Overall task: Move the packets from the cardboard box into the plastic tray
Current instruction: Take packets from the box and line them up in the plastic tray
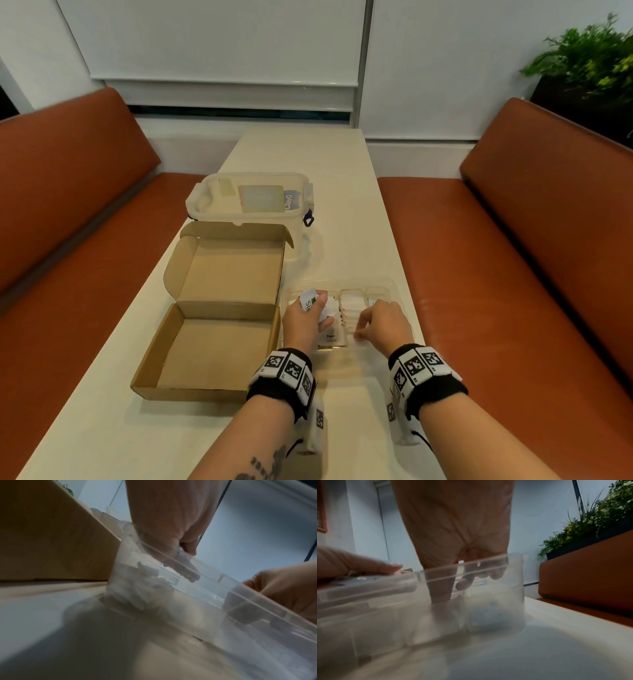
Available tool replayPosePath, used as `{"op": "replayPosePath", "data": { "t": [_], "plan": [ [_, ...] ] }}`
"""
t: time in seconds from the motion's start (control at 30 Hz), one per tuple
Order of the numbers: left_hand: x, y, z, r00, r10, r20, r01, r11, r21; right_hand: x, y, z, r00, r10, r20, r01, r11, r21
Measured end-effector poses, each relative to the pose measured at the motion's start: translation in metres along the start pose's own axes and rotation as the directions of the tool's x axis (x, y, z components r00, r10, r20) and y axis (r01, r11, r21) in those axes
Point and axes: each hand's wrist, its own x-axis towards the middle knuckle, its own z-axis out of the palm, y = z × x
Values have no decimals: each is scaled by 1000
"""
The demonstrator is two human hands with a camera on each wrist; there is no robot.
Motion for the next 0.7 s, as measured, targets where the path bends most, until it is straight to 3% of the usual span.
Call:
{"op": "replayPosePath", "data": {
  "t": [0.13, 0.2, 0.33, 0.43, 0.7],
  "plan": [
    [-1, 3, -1, 999, -30, 44, 32, 998, -46, -3, 0, 2, 1000, 7, -21, -7, 999, 36],
    [-2, 4, -2, 996, -36, 87, 42, 997, -67, -3, -2, -1, 996, 0, -86, 13, 989, 150],
    [-7, 7, -2, 979, -45, 198, 59, 996, -63, 0, -15, -12, 993, -1, -118, 62, 855, 515],
    [-10, 8, 0, 966, -41, 254, 53, 998, -41, 2, -19, -15, 998, -32, -59, 62, 777, 626],
    [-6, 8, 1, 995, -66, 78, 71, 996, -55, -1, -2, -16, 990, 89, -111, 24, 663, 749]
  ]
}}
